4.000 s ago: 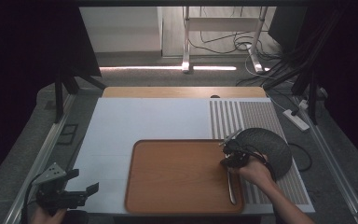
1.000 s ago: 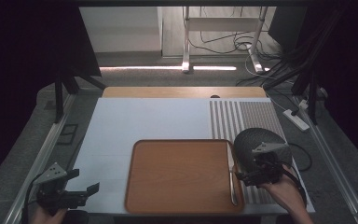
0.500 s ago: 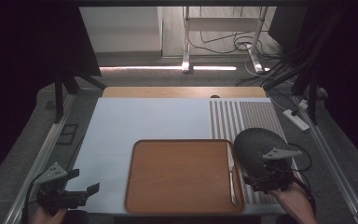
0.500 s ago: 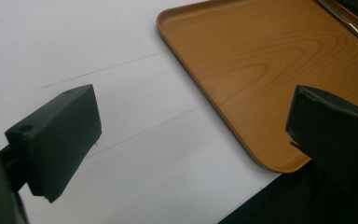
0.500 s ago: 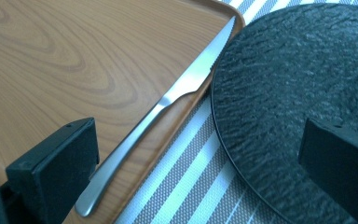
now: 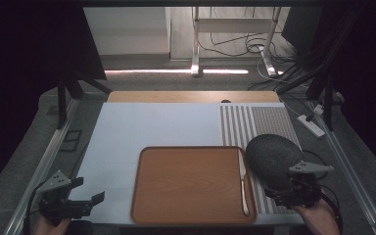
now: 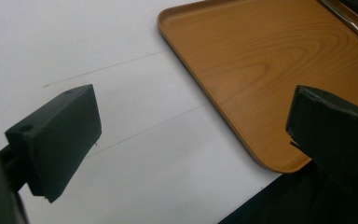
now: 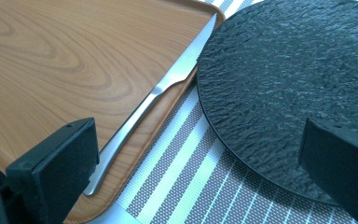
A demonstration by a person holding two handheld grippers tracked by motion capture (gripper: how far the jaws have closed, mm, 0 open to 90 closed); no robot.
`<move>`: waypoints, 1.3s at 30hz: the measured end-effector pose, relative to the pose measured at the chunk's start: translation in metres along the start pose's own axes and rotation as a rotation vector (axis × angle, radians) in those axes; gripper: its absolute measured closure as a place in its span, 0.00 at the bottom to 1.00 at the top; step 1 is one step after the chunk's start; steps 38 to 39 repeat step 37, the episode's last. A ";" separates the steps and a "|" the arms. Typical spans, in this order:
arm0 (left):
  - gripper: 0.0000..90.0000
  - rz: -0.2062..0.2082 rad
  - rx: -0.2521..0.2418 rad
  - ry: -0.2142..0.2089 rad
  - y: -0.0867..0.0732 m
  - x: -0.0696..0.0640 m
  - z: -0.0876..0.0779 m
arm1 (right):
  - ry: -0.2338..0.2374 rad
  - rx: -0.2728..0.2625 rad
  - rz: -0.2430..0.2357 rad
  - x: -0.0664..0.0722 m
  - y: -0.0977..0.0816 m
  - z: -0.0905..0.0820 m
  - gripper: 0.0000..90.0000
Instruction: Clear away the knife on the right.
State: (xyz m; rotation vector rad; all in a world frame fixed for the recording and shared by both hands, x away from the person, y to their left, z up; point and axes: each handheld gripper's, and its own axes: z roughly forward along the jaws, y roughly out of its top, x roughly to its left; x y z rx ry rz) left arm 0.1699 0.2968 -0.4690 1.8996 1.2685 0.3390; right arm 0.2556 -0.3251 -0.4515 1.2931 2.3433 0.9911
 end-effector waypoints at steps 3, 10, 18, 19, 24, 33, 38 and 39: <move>0.04 -0.001 0.001 -0.001 0.000 0.000 0.000 | -0.006 0.000 0.000 0.000 -0.001 -0.003 0.00; 0.04 -0.003 0.002 0.000 0.000 0.000 0.000 | -0.026 -0.009 0.008 -0.003 -0.006 -0.012 0.00; 0.04 -0.003 0.002 0.001 0.000 0.000 0.000 | -0.044 -0.020 0.026 -0.006 -0.012 -0.020 0.00; 0.04 -0.004 0.003 0.001 0.000 0.001 0.000 | -0.047 -0.021 0.027 -0.006 -0.012 -0.021 0.00; 0.04 -0.004 0.004 0.001 0.000 0.001 0.000 | -0.066 -0.006 0.024 -0.006 -0.015 -0.025 0.00; 0.04 -0.005 0.005 0.002 0.000 0.001 0.000 | -0.079 -0.011 0.049 -0.006 -0.021 -0.034 0.00; 0.04 -0.007 0.002 0.000 0.000 0.001 0.000 | -0.080 -0.014 0.052 -0.007 -0.022 -0.034 0.00; 0.04 -0.007 0.002 0.000 0.000 0.001 0.000 | -0.080 -0.014 0.052 -0.007 -0.022 -0.034 0.00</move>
